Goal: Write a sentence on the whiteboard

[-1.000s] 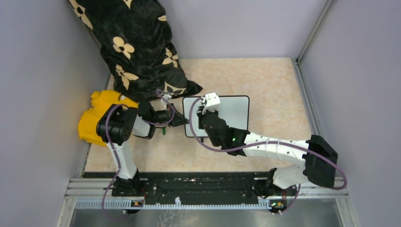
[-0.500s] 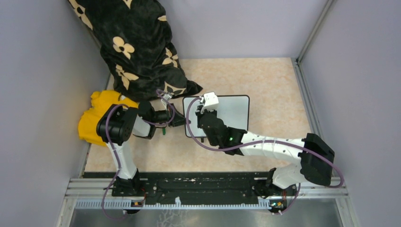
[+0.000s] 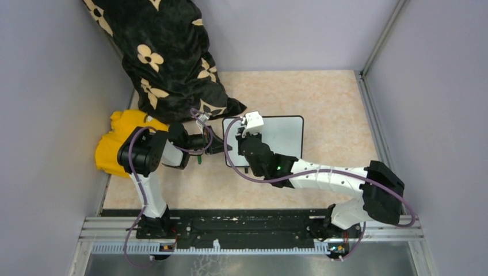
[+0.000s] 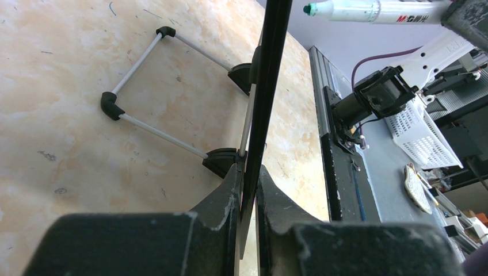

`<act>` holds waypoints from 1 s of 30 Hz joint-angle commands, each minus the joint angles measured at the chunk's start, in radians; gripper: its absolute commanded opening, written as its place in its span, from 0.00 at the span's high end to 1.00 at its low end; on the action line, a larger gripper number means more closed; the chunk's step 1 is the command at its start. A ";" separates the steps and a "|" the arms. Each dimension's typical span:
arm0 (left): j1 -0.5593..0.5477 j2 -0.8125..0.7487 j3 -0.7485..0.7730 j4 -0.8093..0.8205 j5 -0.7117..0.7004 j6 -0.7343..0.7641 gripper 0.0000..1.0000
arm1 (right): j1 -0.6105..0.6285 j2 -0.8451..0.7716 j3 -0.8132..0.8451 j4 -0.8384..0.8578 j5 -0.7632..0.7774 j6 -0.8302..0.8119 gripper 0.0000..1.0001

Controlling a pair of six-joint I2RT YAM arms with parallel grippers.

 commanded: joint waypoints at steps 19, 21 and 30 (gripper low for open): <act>-0.002 0.016 0.004 -0.016 0.001 0.022 0.90 | -0.005 0.037 0.037 0.027 0.044 0.042 1.00; -0.002 0.016 0.004 -0.019 0.002 0.022 0.91 | -0.003 0.031 0.024 0.015 0.047 0.052 1.00; -0.002 0.016 0.004 -0.022 0.000 0.025 0.91 | -0.005 -0.016 -0.035 -0.019 0.063 0.090 1.00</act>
